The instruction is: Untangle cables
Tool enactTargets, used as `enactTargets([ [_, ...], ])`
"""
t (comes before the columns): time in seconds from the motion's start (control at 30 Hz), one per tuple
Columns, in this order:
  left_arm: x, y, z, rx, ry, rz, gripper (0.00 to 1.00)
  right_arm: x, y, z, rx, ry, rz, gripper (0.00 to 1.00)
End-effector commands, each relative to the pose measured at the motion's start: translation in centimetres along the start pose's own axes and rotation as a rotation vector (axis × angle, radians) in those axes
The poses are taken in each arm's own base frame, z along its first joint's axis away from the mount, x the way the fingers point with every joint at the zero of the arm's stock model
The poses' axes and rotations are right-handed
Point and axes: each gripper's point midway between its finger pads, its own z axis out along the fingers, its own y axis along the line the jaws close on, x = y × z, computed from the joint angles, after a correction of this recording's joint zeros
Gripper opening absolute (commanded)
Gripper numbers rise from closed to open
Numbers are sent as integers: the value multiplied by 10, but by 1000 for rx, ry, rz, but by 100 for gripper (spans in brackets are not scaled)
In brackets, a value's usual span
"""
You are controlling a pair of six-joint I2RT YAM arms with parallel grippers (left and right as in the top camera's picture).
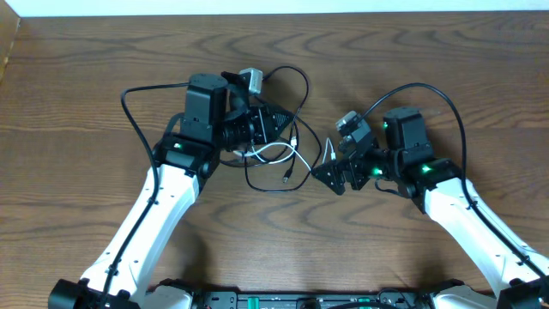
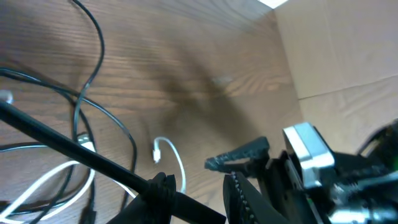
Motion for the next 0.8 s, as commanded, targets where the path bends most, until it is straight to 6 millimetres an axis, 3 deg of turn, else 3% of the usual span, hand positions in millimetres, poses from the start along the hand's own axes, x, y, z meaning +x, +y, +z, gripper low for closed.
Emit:
enactTargets([
  [0.0,-17,22,-8,-147,-96,3,30,3,6,1,-22,8,-15,99],
  [0.1,-20,38,-11,-235,-123,-7,30,8,1,1,9,28,-1,99],
  [0.43,-20,53,-15,-321,-134,9,30,25,-37,1,215,80,72,99],
  [0.57,-8,60,-16,-350,-86,10,31,34,-57,6,303,84,163,99],
  [0.77,23,105,-38,-603,3,-51,31,50,-76,20,353,109,295,99],
])
